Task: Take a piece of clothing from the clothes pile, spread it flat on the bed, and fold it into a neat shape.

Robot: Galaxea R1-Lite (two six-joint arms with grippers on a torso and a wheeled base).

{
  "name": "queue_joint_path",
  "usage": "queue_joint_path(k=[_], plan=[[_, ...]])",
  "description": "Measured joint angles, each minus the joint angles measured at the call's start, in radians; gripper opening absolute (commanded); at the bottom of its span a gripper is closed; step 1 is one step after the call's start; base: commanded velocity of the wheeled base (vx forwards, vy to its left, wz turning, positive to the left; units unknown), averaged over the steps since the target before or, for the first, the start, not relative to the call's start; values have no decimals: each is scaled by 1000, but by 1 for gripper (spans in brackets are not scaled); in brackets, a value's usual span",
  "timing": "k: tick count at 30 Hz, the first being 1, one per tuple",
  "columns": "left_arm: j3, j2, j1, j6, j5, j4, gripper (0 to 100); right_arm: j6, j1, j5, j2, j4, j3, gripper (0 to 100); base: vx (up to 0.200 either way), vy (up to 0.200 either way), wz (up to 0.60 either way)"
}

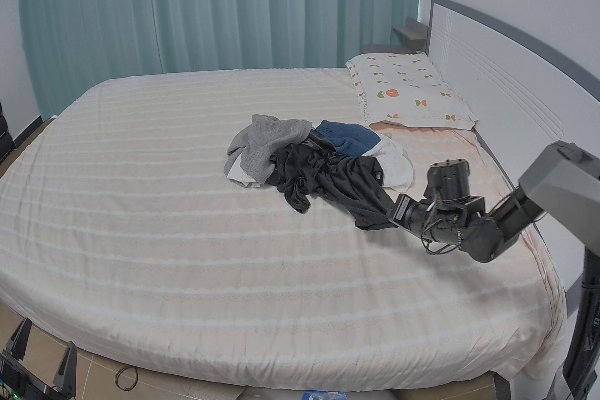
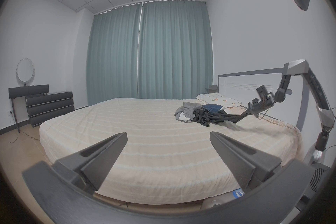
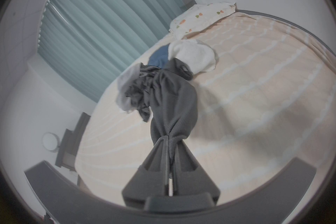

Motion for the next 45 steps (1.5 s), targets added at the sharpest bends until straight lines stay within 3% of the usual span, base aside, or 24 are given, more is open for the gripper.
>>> queue_joint_path(k=[6, 12, 19, 26, 35, 45], plan=[[0, 0, 0, 1, -2, 0, 100, 18, -9, 71, -230, -167, 248, 0, 0, 0, 0], [0, 0, 0, 19, -2, -1, 100, 21, -4, 105, -446, -216, 369, 0, 0, 0, 0], [0, 0, 0, 36, -2, -7, 100, -5, 16, 122, -649, -226, 430, 0, 0, 0, 0], [-104, 42, -1, -45, 6, -68, 100, -14, 32, 137, -768, -217, 423, 0, 0, 0, 0], [-251, 360, -50, -27, -43, -108, 100, -28, 94, 123, -835, -195, 414, 0, 0, 0, 0], [-287, 843, -217, -75, -63, -296, 100, -51, 153, 68, -847, -186, 404, 0, 0, 0, 0]])
